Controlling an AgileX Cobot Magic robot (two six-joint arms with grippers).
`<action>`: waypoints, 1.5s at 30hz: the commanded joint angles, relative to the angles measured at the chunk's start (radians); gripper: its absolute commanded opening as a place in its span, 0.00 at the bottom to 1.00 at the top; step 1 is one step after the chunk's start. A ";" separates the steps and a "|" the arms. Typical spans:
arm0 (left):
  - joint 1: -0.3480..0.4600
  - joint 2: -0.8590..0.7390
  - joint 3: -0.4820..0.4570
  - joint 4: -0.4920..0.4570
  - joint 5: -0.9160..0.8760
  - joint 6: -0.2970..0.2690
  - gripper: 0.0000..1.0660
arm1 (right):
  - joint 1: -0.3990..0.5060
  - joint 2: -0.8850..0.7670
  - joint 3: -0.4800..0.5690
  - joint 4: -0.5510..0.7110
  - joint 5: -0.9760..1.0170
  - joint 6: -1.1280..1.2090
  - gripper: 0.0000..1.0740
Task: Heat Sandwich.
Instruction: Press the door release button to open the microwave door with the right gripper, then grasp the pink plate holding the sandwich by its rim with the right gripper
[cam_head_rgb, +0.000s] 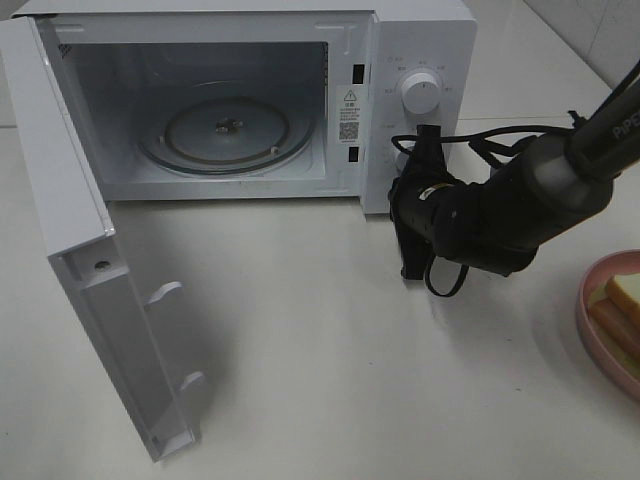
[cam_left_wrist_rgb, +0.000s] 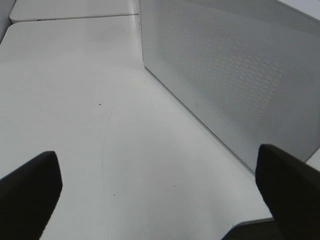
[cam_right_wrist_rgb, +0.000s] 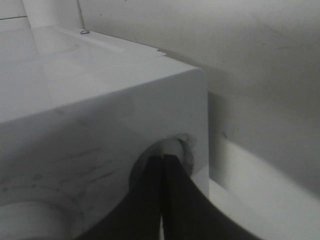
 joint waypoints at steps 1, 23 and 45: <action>0.003 -0.021 0.002 -0.003 -0.006 -0.002 0.92 | 0.023 -0.054 0.038 -0.018 -0.051 -0.007 0.00; 0.003 -0.021 0.002 -0.003 -0.006 -0.002 0.92 | 0.074 -0.318 0.248 -0.065 0.180 -0.202 0.00; 0.003 -0.021 0.002 -0.003 -0.006 -0.002 0.92 | -0.008 -0.594 0.264 -0.373 0.886 -0.718 0.00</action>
